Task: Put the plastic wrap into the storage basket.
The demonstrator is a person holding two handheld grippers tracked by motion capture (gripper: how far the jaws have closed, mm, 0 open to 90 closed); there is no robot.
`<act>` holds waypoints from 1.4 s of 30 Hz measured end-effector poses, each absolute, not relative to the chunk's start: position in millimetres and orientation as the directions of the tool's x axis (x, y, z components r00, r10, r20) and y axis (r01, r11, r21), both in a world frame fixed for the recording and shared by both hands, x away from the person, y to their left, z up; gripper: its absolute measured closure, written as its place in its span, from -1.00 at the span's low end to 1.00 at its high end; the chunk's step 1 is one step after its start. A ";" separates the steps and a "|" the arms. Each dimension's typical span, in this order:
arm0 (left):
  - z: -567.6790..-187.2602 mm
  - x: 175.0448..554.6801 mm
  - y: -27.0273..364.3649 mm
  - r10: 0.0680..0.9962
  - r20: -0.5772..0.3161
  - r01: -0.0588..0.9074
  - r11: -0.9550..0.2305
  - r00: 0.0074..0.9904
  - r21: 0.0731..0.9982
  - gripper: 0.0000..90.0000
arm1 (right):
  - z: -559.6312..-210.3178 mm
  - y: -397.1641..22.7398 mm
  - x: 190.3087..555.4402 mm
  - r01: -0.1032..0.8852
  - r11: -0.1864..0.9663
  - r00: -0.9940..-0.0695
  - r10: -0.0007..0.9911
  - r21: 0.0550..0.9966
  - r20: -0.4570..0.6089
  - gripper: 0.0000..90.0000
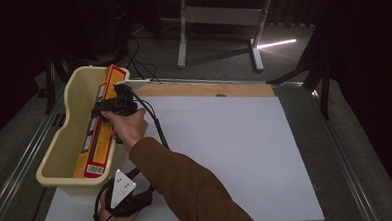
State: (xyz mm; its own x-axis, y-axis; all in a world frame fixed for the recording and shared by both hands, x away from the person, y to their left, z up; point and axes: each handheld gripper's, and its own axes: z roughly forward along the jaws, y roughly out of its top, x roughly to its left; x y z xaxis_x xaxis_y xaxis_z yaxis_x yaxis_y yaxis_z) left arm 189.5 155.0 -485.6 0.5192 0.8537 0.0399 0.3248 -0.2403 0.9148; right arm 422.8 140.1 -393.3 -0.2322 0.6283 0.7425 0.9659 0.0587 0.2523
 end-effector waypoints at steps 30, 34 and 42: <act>-486.1 189.9 156.2 0.860 0.029 0.328 -0.224 0.509 0.918 -0.26 | -366.1 114.4 395.2 0.737 0.412 -0.663 0.593 0.536 0.456 -0.21; -486.3 190.0 155.5 0.860 0.029 0.327 -0.225 0.510 0.918 -0.26 | -363.7 105.2 387.6 0.690 0.448 -0.711 0.565 0.568 0.418 -0.19; -486.6 190.7 154.7 0.860 0.028 0.329 -0.225 0.510 0.917 -0.27 | -364.8 80.1 377.3 0.563 0.506 -0.801 0.530 0.654 0.279 -0.19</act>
State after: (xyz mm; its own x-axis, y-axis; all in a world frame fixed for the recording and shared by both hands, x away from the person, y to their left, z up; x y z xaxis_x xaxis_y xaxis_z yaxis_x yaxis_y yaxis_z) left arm 190.7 154.7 -486.6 0.5099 0.8598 0.0282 0.3294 -0.2254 0.9169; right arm 377.3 80.1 -364.8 -0.8005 0.5304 0.2789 0.5628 0.5055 0.6540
